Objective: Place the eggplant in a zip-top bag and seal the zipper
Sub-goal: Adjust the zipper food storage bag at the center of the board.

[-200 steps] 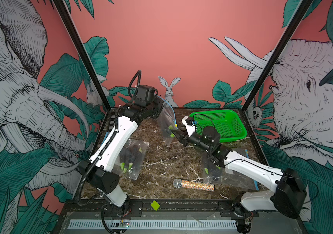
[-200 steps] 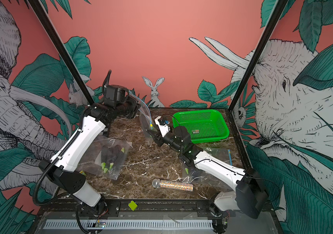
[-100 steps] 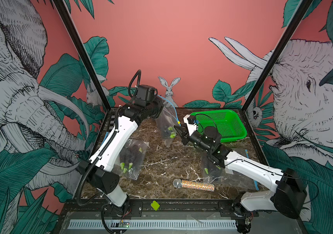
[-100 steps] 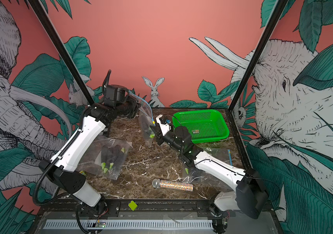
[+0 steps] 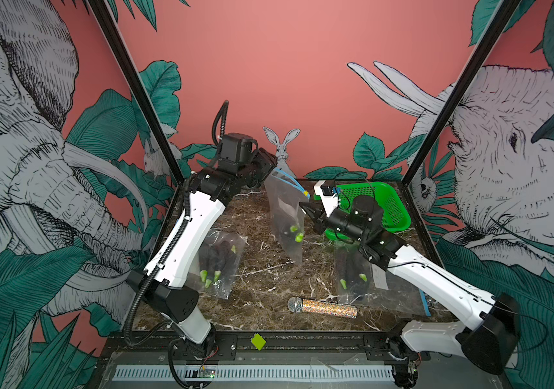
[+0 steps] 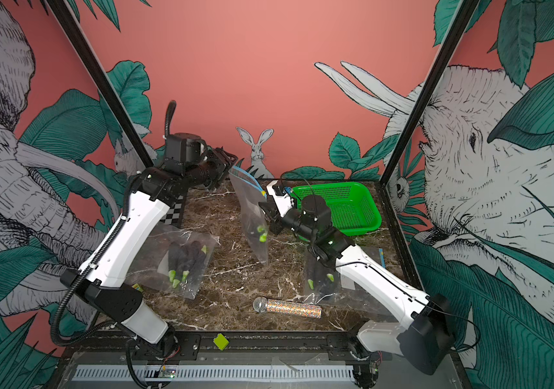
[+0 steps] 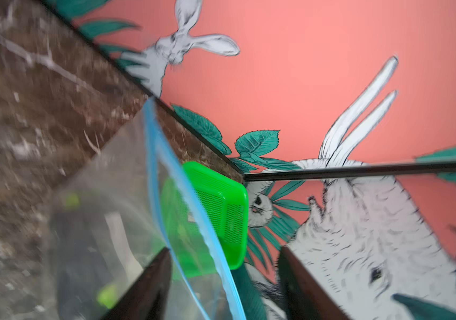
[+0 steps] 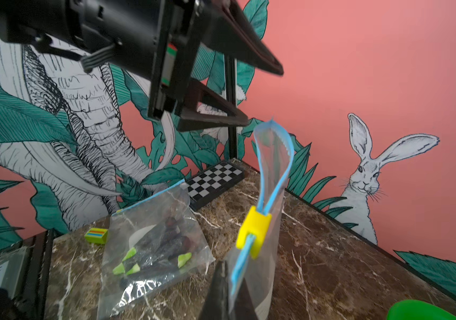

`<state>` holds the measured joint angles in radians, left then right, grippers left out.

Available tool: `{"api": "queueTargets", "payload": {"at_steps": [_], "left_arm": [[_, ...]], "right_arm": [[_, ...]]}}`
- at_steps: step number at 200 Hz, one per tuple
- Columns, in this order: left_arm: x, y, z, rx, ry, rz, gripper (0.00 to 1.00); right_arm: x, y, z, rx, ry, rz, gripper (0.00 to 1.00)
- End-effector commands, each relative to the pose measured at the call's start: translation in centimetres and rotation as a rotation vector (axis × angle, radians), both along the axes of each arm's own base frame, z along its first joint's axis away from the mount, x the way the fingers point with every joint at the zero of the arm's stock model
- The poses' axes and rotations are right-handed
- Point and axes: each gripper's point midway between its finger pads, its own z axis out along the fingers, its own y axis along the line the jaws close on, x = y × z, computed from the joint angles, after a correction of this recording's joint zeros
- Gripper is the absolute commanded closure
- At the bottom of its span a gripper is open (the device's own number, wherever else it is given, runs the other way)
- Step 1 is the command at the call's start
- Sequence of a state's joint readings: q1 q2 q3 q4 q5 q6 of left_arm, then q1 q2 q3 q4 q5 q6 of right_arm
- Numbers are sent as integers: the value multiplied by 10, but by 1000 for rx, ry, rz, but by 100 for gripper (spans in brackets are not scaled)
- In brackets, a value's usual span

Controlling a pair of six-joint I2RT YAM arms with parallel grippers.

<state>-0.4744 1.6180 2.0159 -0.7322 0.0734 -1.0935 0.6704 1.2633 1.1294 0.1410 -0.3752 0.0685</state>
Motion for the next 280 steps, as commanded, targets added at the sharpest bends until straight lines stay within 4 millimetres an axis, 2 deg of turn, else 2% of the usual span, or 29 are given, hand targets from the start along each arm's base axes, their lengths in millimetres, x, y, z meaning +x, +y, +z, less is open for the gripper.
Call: {"api": "queueTargets", "payload": {"at_steps": [1,12,14,29,46,68,88,103,149,180,218,239,280], "left_arm": [[-25,8,44,149,-193,-127,23],[-31,2,58,209,-268,-221,24],[-33,0,61,220,-289,-246,24],[-51,-24,83,278,-445,-475,24],[-80,-51,89,289,-580,-753,24],[-105,-66,73,322,-692,-1002,26],[-118,-68,56,367,-749,-1119,26],[-135,-68,46,366,-802,-1225,26],[-161,-59,18,461,-923,-1382,30],[-171,-56,23,472,-1000,-1404,33],[-185,-53,29,471,-1030,-1416,31],[-191,-55,21,511,-1019,-1445,31],[-170,-67,-1,589,-931,-1443,30]], "right_arm": [[-26,-3,0,-100,74,133,100],[-33,-5,-3,-157,99,162,100],[-34,-6,3,-157,91,167,100],[-37,-11,6,-213,113,186,100],[-44,-12,4,-282,157,245,100],[-54,-11,4,-333,203,320,100],[-56,-15,8,-351,207,325,100],[-60,-18,15,-351,213,339,100],[-63,-20,22,-360,248,366,100],[-57,-18,24,-357,267,359,100],[-50,-10,20,-353,298,377,100],[-47,-7,19,-354,300,381,100],[-49,-5,20,-346,301,405,100]]}}
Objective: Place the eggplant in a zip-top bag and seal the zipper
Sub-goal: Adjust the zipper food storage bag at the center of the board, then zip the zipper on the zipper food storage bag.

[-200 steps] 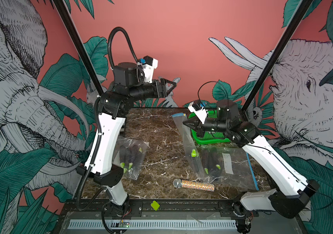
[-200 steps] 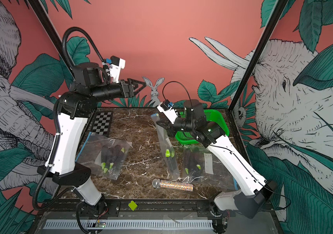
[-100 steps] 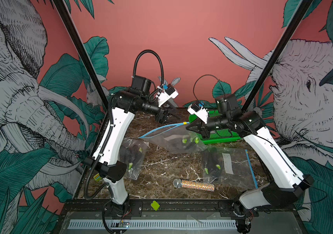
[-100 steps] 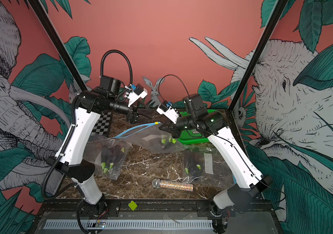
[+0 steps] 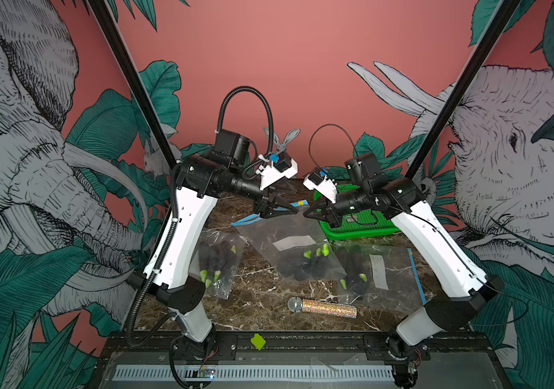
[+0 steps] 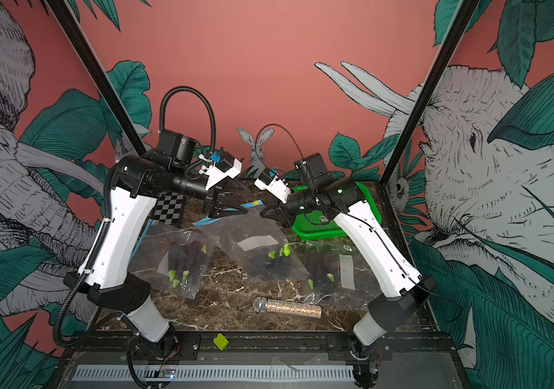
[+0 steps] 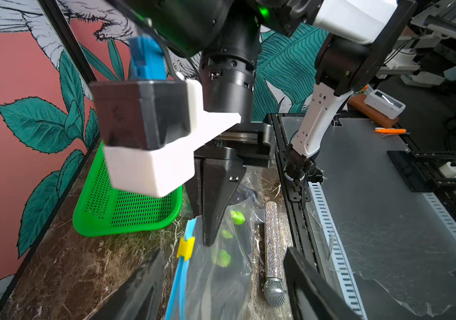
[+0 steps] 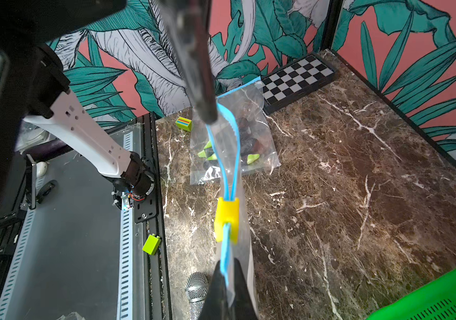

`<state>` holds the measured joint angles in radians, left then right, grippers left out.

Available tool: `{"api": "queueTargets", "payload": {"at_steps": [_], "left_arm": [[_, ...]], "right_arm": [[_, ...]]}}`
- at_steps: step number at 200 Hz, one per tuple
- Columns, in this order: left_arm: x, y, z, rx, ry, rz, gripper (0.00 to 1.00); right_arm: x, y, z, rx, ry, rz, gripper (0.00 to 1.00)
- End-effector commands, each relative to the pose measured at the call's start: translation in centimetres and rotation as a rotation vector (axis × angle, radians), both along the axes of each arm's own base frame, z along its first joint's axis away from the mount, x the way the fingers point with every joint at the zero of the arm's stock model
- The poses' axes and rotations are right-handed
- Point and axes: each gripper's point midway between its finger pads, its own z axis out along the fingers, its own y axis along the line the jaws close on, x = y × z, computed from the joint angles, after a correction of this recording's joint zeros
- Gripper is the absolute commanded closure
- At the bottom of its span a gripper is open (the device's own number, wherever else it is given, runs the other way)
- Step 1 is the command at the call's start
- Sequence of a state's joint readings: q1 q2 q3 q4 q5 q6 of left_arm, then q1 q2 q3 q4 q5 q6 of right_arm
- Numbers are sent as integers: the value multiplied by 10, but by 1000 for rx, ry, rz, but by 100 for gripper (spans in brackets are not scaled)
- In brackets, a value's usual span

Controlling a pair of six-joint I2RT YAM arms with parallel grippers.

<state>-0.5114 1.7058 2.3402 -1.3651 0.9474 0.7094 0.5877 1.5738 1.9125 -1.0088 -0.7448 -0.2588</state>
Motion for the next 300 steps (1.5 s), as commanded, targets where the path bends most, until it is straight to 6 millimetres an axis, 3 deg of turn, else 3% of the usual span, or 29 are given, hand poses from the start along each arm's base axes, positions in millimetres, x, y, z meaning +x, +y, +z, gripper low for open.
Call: {"api": "queueTargets", "payload": {"at_steps": [1,49,90,121,140,171,198,228,275,300], "left_arm": [[8,-2,-16,61,8,22,30],[31,-10,-22,85,26,62,32],[28,-10,-24,90,38,47,38],[26,-9,-28,100,54,41,55],[24,-9,-29,100,57,34,70],[21,-9,-29,96,58,21,71],[21,-9,-29,93,53,19,61],[18,-9,-27,86,52,4,59],[4,-6,-20,58,46,-43,73],[2,-6,-23,68,58,-52,73]], "right_arm": [[-5,1,17,46,-26,29,100],[-9,1,18,60,-27,39,100],[-8,1,19,63,-37,36,100],[-5,1,17,58,-38,32,100],[-3,2,15,55,-37,30,100],[-2,2,14,52,-39,27,100],[-3,3,13,51,-36,31,100],[-3,2,13,48,-37,32,100],[0,3,8,36,-26,30,100],[-1,3,10,40,-31,30,100]]}}
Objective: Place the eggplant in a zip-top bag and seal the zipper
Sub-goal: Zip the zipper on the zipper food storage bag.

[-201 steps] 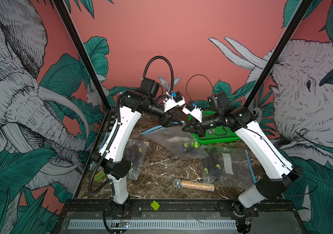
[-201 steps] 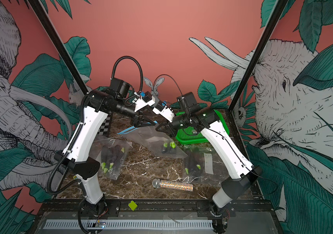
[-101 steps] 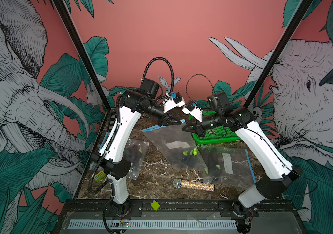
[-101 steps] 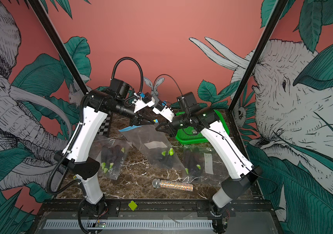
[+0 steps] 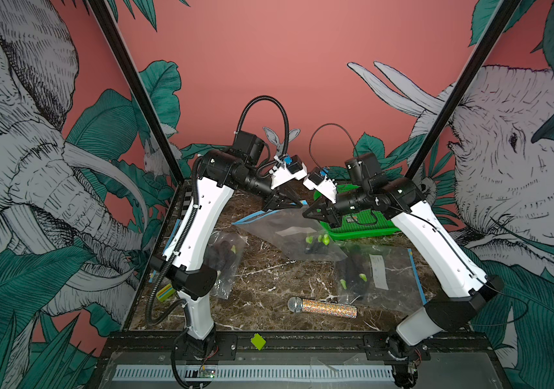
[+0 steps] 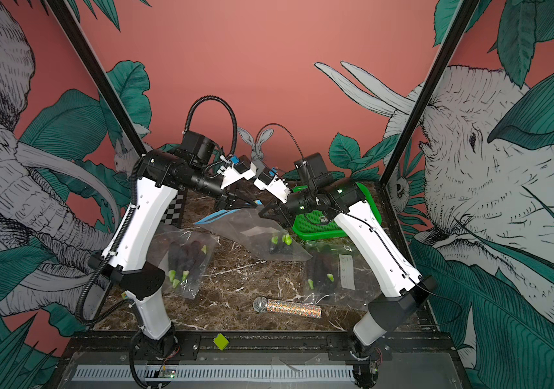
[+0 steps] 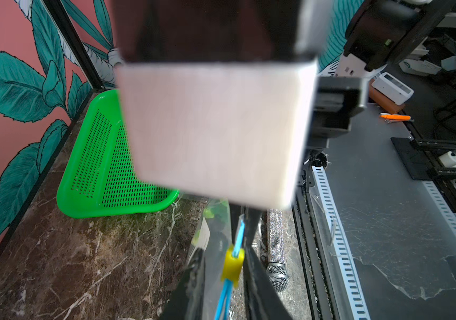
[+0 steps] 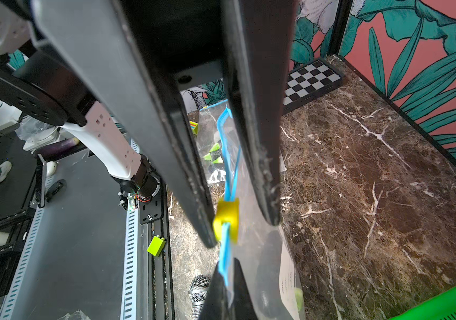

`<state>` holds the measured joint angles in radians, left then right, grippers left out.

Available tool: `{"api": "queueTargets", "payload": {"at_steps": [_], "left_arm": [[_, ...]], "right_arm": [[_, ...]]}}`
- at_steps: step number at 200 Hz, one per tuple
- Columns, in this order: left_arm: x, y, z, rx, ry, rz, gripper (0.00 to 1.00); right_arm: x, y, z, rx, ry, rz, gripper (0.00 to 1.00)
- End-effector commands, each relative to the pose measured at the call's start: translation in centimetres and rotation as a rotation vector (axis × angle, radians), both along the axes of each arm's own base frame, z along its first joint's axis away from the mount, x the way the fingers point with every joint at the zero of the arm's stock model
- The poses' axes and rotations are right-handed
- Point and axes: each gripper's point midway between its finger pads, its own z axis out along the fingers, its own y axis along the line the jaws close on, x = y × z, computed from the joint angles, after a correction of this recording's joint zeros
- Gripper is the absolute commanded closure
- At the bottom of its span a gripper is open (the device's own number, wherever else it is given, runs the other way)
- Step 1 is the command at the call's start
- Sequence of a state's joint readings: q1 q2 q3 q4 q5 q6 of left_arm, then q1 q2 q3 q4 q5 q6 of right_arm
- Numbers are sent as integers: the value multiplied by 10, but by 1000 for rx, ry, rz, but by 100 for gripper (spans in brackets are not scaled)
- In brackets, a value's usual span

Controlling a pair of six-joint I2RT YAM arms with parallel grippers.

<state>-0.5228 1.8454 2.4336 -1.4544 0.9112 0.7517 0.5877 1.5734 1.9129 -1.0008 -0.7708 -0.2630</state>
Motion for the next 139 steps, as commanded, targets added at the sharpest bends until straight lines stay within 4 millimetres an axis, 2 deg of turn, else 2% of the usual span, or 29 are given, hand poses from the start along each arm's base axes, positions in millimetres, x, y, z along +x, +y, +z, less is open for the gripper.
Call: {"api": "queueTargets", "payload": {"at_steps": [1,20,82,104,139], "left_arm": [[-23,9,11,-20,-7,-44,73],[-22,8,7,-9,1,-45,69],[-21,3,8,-21,-4,-57,70],[-21,3,8,-18,-8,-54,76],[-20,4,6,-7,-11,-47,96]], "right_arm": [[2,1,6,21,-29,9,100],[2,1,6,22,-28,10,100],[2,2,6,27,-19,13,100],[3,3,6,28,-19,11,100],[4,3,4,23,-18,12,100]]}}
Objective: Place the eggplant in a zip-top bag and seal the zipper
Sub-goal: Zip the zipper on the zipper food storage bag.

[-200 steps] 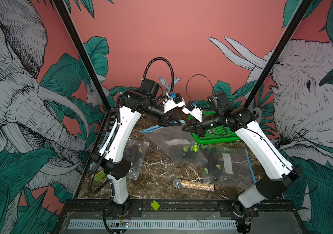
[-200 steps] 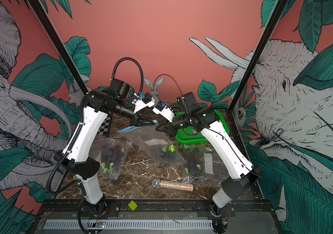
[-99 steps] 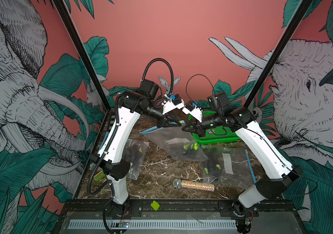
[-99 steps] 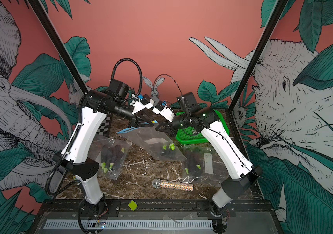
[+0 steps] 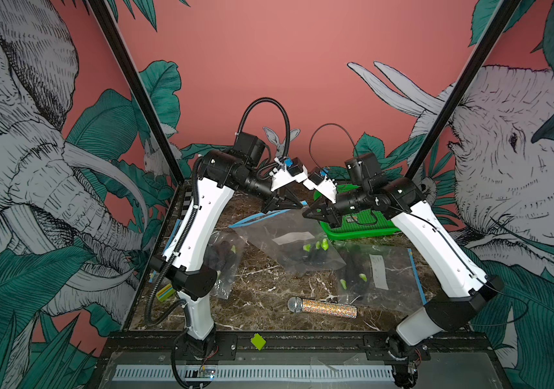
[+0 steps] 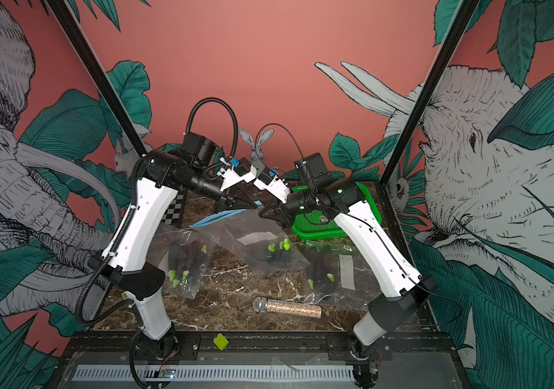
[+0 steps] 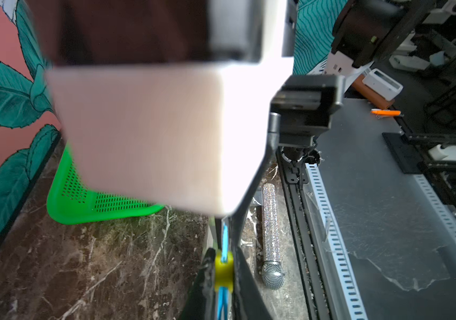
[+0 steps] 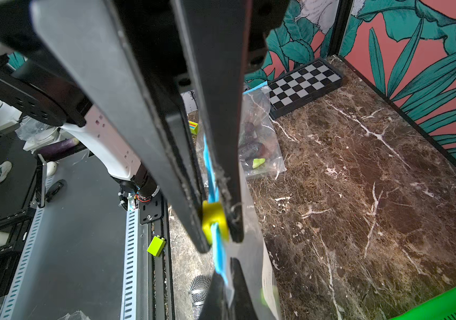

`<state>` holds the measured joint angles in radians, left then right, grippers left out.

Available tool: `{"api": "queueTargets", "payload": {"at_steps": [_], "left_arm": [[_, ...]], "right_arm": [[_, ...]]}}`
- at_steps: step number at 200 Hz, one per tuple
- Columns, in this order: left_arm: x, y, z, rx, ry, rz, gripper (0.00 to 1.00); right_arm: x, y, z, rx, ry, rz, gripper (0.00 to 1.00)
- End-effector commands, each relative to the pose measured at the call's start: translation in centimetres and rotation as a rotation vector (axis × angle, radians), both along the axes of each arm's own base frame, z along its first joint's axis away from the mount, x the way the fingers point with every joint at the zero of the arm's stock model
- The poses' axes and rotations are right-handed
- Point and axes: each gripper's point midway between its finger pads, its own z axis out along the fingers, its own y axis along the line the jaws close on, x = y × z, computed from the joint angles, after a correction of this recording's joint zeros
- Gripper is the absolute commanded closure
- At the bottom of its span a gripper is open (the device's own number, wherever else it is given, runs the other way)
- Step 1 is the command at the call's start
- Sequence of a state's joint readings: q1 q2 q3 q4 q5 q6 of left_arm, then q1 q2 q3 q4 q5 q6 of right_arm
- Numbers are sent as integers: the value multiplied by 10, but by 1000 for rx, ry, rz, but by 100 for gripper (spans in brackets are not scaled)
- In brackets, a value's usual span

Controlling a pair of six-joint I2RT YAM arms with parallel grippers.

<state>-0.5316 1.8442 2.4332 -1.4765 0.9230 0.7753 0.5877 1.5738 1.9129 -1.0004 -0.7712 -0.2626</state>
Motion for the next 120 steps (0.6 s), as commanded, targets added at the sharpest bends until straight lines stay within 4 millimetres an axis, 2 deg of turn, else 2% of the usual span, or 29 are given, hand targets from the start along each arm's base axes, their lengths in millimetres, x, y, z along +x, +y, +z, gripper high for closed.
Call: {"api": "queueTargets", "payload": {"at_steps": [1,6,37,44,59,72,120], "left_arm": [[-13,5,7,-8,-13,-20,97],[-13,5,7,-8,-14,-20,100],[-14,6,7,-7,-16,-18,100],[-14,6,7,-6,-15,-18,100],[-15,6,8,-8,-17,-19,100],[-16,7,9,-10,-18,-20,100],[-15,7,9,-4,-19,-14,100]], "right_arm": [[4,3,4,23,-18,11,100],[3,3,4,25,-18,14,100],[5,1,11,58,-23,9,100],[6,0,13,68,-23,4,94],[8,-2,14,77,-29,-1,89],[10,-2,17,94,-32,-2,81],[8,0,29,163,-40,35,72]]}}
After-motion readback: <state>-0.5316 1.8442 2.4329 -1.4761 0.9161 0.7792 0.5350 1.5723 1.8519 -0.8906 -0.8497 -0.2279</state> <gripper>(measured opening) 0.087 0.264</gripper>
